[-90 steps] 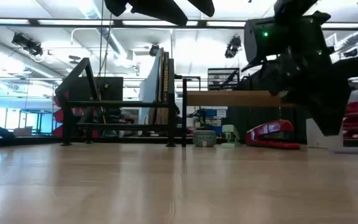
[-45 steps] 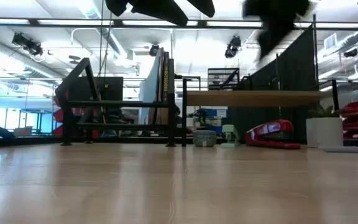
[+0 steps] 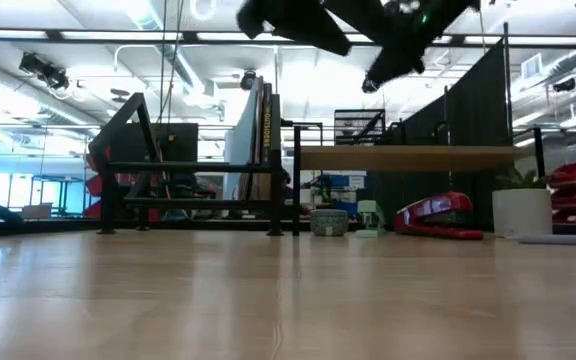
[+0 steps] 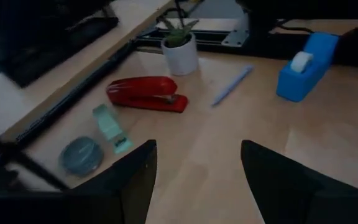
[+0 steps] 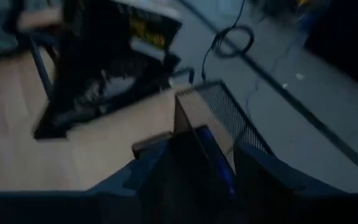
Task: Stock shelves
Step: Remove the red stapler from under the shelf
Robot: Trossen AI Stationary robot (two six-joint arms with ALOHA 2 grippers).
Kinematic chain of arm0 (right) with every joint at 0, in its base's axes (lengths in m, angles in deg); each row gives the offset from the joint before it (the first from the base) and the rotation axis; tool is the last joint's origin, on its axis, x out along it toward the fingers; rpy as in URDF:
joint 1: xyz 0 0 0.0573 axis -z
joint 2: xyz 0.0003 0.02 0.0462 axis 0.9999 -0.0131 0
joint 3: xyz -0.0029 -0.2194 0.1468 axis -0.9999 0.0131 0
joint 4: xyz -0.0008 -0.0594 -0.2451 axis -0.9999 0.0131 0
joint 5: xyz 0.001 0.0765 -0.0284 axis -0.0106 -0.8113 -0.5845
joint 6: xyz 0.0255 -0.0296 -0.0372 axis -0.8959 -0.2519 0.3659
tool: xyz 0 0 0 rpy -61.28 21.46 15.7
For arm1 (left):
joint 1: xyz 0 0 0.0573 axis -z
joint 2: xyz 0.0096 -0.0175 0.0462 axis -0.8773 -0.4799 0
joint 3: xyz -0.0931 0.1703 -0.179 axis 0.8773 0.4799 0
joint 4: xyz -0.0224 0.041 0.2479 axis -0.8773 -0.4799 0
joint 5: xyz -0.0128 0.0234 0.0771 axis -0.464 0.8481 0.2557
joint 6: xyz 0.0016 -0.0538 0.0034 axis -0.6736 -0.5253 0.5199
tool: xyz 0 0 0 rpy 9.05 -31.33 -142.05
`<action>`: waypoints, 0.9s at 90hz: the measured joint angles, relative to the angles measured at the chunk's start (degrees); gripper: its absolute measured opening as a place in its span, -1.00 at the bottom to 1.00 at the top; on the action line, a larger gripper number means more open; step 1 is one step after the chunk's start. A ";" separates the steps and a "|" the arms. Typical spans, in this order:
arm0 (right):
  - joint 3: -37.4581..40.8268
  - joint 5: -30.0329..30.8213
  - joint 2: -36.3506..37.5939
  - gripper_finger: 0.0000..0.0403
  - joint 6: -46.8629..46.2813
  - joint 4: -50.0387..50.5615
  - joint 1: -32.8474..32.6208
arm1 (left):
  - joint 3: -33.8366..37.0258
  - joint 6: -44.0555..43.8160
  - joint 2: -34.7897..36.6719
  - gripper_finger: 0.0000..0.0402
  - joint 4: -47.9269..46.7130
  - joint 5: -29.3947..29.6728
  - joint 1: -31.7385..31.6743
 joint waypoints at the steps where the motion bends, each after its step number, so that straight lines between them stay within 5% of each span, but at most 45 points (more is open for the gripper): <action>1: 0.00 -0.06 -0.25 -0.20 0.47 0.06 0.01 | 0.00 0.16 0.00 0.06 -0.04 -0.29 -0.06; 35: -0.02 4.84 -1.04 -0.22 8.42 1.20 -0.20 | 0.01 2.56 0.00 0.06 -1.03 -3.16 0.26; 50: -0.07 11.66 2.26 -0.29 2.60 3.02 -0.18 | 0.02 2.51 0.00 0.06 -1.14 -3.20 0.65; 69: 1.89 -3.35 6.27 -0.34 -6.51 18.16 -4.65 | 0.00 2.20 0.00 0.06 -4.23 -2.74 0.69; 81: 10.63 0.47 9.95 -0.38 -16.51 21.61 -15.34 | 0.00 -2.79 0.00 0.06 -12.16 0.01 1.25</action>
